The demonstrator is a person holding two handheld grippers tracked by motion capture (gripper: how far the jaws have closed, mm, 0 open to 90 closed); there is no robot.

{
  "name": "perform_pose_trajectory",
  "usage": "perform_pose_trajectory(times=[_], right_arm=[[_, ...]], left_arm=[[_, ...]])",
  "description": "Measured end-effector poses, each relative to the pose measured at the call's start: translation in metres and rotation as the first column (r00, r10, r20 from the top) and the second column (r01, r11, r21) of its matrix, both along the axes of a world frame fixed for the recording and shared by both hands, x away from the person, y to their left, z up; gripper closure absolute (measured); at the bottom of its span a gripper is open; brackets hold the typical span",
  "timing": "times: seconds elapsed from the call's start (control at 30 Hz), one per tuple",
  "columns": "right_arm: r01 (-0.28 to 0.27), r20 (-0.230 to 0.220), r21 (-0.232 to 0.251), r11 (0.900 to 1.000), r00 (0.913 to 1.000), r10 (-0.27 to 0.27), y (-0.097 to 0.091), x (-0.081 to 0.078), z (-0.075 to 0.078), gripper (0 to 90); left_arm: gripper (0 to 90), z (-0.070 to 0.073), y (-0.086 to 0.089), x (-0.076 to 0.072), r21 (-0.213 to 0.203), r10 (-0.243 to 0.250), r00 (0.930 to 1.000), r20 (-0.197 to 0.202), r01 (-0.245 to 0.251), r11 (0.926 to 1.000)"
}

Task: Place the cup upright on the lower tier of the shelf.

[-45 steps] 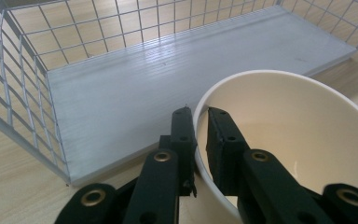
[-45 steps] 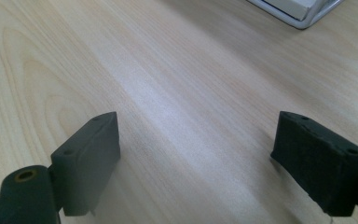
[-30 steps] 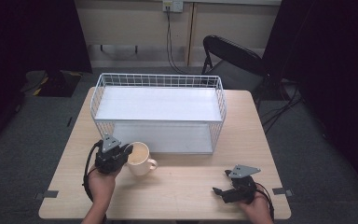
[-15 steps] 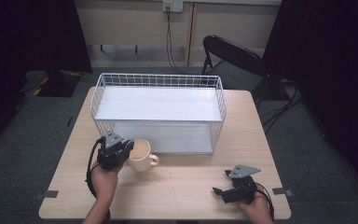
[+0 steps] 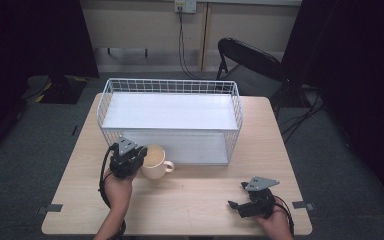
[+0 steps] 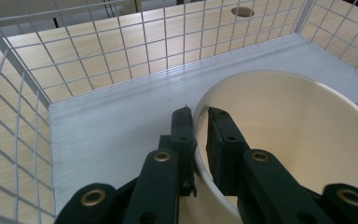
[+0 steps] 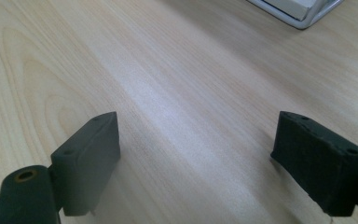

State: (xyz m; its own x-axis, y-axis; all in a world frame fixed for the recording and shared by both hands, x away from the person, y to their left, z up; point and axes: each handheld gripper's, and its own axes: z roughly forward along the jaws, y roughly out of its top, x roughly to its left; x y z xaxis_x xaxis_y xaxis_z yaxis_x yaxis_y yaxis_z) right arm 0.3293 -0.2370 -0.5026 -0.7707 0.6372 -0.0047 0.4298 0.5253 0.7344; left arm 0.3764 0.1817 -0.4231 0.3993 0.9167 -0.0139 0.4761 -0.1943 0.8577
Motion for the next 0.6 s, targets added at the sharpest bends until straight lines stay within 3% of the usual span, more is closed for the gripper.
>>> perform_pose_trajectory(times=[0.6], right_arm=[[0.0, 0.0, 0.0, 1.0, 1.0, 0.0, 0.0, 0.0, 0.0, 14.1]], left_arm=[[81.6, -0.006, -0.011, 0.012, 0.02, 0.051, 0.9986, 0.013, -0.052, 0.9985]])
